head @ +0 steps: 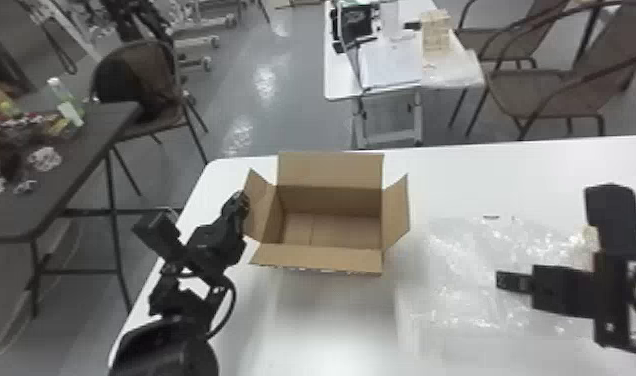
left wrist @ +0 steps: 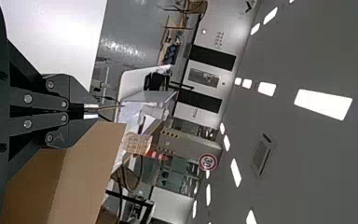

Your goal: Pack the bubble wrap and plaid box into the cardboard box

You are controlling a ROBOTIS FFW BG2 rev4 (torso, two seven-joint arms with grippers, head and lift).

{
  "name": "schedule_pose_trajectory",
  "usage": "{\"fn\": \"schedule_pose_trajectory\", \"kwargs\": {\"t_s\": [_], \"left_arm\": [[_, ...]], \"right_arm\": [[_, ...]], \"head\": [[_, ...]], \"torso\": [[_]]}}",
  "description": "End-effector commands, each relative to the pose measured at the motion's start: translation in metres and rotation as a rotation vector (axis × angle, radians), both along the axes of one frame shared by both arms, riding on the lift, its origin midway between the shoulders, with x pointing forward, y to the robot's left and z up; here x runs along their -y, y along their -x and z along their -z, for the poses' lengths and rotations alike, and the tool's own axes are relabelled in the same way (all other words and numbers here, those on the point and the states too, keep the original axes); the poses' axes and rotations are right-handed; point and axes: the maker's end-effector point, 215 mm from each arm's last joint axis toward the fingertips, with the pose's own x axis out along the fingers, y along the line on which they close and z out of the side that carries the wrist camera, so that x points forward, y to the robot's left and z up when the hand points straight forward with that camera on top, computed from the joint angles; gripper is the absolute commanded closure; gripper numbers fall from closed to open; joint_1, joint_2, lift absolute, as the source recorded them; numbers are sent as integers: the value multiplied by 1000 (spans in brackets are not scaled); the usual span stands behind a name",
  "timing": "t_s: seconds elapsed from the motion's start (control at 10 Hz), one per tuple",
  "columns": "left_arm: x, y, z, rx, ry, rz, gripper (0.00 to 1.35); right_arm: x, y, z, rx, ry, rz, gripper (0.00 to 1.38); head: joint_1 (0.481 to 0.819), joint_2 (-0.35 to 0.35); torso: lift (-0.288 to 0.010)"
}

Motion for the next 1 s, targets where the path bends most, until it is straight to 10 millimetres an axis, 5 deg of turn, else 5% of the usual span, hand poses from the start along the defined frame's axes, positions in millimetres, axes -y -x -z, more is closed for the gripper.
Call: {"fn": "schedule_pose_trajectory", "kwargs": {"t_s": [0.0, 0.2, 0.5, 0.7, 0.9], "left_arm": [[-4, 1, 0, 1, 0, -7, 1211], [-2, -1, -1, -2, -1, -7, 1211], [4, -5, -1, -5, -4, -9, 1211], [9, -6, 1, -12, -8, -8, 1211], [15, -9, -1, -9, -9, -2, 1211]], "right_arm": [[-3, 22, -32, 3, -106, -44, 1240], [-16, 37, -85, 20, -295, -127, 1240], [-54, 28, -140, 80, -509, -173, 1240], [-110, 23, -179, 116, -703, -275, 1240], [-151, 3, -195, 149, -757, -344, 1240]], "head": [[695, 257], [695, 272], [695, 300], [695, 322], [695, 350]], "torso": [[-89], [-89], [-89], [-89], [-89]]}}
